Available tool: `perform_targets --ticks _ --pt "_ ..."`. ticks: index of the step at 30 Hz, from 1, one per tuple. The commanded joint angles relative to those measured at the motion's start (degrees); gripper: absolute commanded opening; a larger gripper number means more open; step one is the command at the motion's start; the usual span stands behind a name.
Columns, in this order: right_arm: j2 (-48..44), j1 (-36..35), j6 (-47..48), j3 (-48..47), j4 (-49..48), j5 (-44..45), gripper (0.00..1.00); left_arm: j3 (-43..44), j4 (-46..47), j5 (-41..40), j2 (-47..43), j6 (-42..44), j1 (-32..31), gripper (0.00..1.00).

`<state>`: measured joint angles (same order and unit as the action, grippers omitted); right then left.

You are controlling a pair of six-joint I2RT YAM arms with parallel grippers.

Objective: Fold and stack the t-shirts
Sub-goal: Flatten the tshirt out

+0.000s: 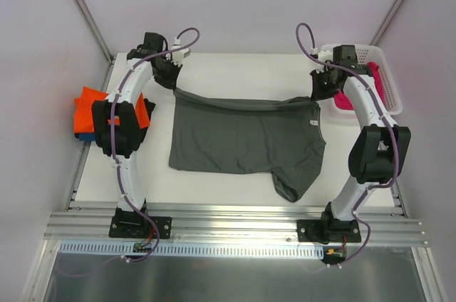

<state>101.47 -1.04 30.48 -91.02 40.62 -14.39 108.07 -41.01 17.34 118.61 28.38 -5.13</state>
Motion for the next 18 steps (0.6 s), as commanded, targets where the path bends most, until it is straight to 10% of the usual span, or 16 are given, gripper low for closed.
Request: perform_targets --ticks 1,18 --pt "2.14 0.95 0.46 -4.06 -1.86 0.59 0.01 3.63 -0.03 1.03 0.47 -2.71 0.64 0.00" --pt "29.75 -2.21 1.42 -42.55 -9.33 8.41 0.00 22.09 0.23 -3.63 13.23 -3.51 0.56 0.00"
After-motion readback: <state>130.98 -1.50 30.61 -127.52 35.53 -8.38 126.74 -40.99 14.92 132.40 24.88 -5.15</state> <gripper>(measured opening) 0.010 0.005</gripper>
